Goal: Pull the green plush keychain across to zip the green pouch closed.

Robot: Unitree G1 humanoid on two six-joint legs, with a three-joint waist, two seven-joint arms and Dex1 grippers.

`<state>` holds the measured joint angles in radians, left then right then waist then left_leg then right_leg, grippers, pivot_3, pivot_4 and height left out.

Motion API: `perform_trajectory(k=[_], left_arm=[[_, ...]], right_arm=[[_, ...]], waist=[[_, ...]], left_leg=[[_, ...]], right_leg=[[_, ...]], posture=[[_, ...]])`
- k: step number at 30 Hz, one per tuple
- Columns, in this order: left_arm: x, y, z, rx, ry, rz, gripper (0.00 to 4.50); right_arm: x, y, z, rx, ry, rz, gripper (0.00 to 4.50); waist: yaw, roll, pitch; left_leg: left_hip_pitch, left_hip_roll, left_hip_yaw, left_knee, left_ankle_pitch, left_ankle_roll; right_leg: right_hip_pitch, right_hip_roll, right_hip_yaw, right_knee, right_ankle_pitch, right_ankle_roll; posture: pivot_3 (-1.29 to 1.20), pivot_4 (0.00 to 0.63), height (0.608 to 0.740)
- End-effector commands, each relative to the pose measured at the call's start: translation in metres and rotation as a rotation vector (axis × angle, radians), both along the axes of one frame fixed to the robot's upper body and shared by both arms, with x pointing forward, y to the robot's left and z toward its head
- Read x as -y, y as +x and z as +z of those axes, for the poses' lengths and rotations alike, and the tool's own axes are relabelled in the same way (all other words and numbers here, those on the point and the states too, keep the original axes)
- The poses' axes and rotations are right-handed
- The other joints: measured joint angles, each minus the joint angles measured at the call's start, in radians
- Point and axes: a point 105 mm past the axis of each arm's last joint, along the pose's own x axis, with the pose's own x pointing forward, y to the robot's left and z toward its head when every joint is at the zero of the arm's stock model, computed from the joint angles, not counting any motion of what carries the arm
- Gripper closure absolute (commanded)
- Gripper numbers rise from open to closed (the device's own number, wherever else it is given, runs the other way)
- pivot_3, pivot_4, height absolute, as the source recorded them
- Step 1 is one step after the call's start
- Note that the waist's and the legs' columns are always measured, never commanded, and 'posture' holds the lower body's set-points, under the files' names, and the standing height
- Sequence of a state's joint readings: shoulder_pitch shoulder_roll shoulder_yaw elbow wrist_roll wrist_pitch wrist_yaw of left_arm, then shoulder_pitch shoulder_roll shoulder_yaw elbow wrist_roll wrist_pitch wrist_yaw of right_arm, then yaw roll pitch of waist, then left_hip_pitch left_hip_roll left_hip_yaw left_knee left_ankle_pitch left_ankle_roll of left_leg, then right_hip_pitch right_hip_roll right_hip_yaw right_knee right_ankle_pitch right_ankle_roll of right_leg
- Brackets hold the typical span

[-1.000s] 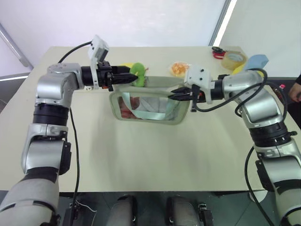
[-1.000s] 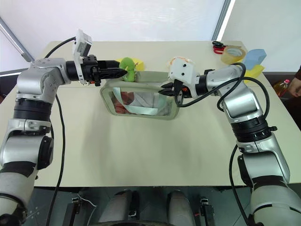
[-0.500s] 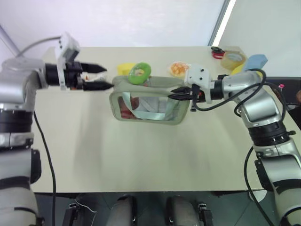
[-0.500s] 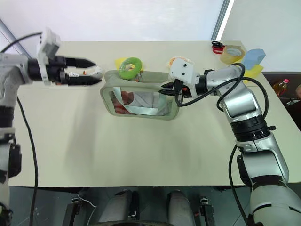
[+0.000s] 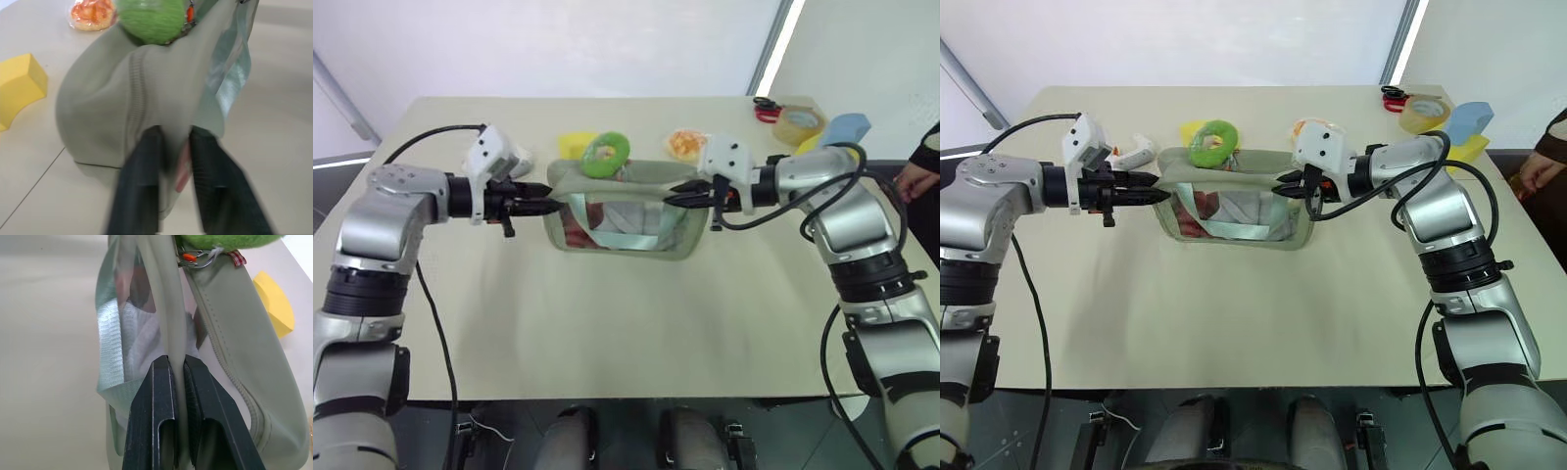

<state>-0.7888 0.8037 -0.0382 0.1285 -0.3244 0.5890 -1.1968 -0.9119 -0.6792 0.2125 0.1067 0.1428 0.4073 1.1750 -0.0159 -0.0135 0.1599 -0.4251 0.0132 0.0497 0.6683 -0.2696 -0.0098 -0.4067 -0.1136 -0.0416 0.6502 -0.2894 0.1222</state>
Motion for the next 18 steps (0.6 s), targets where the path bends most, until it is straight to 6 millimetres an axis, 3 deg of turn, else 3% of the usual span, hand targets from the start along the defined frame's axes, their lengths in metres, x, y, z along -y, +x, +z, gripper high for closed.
perform_trajectory(k=[1,4,9,12,15,18], left_arm=[[0.004,0.0,0.003,0.029,0.022,-0.029,4.47],[0.006,0.0,0.0,0.023,0.037,-0.039,4.47],[0.006,-0.001,-0.005,0.02,0.057,-0.048,4.5],[0.006,-0.001,-0.006,0.022,0.061,-0.05,4.5],[0.006,-0.001,-0.006,0.023,0.059,-0.052,4.5],[0.006,-0.001,-0.006,0.025,0.059,-0.051,4.5]], right_arm=[[-0.004,-0.004,0.011,0.039,0.006,0.021,4.5],[-0.003,-0.005,0.013,0.028,0.01,0.017,4.5],[0.001,-0.009,0.024,-0.015,0.029,0.026,2.33],[0.001,-0.005,0.055,0.006,0.107,0.013,0.81],[-0.008,-0.002,0.088,-0.016,0.246,0.033,0.81],[-0.02,0.007,0.098,-0.041,0.32,0.028,0.81]], waist=[[0.0,0.0,0.0],[0.0,0.0,0.0],[0.003,0.0,0.0],[0.002,0.0,0.0],[0.002,0.0,0.0],[0.003,0.0,0.0]], left_leg=[[0.0,0.0,0.0,0.0,0.0,0.0],[0.0,0.0,0.0,0.0,0.0,0.0],[0.0,0.0,0.0,0.0,0.0,0.0],[0.0,0.0,0.0,0.0,0.0,0.0],[0.0,0.0,0.0,0.0,0.0,0.0],[0.0,0.0,0.0,0.0,0.0,0.0]], right_leg=[[0.0,0.0,0.0,0.0,0.0,0.0],[0.0,0.0,0.0,0.0,0.0,0.0],[0.001,0.0,0.0,0.0,0.0,0.0],[0.001,0.0,0.0,0.0,0.0,0.0],[0.0,0.0,0.0,0.0,0.0,0.0],[0.001,0.0,0.0,0.0,0.0,0.0]], posture=[[0.0,0.15,0.74],[0.0,0.15,0.74],[0.0,0.15,0.74],[0.0,0.15,0.74],[0.0,0.15,0.74],[0.0,0.15,0.74]])
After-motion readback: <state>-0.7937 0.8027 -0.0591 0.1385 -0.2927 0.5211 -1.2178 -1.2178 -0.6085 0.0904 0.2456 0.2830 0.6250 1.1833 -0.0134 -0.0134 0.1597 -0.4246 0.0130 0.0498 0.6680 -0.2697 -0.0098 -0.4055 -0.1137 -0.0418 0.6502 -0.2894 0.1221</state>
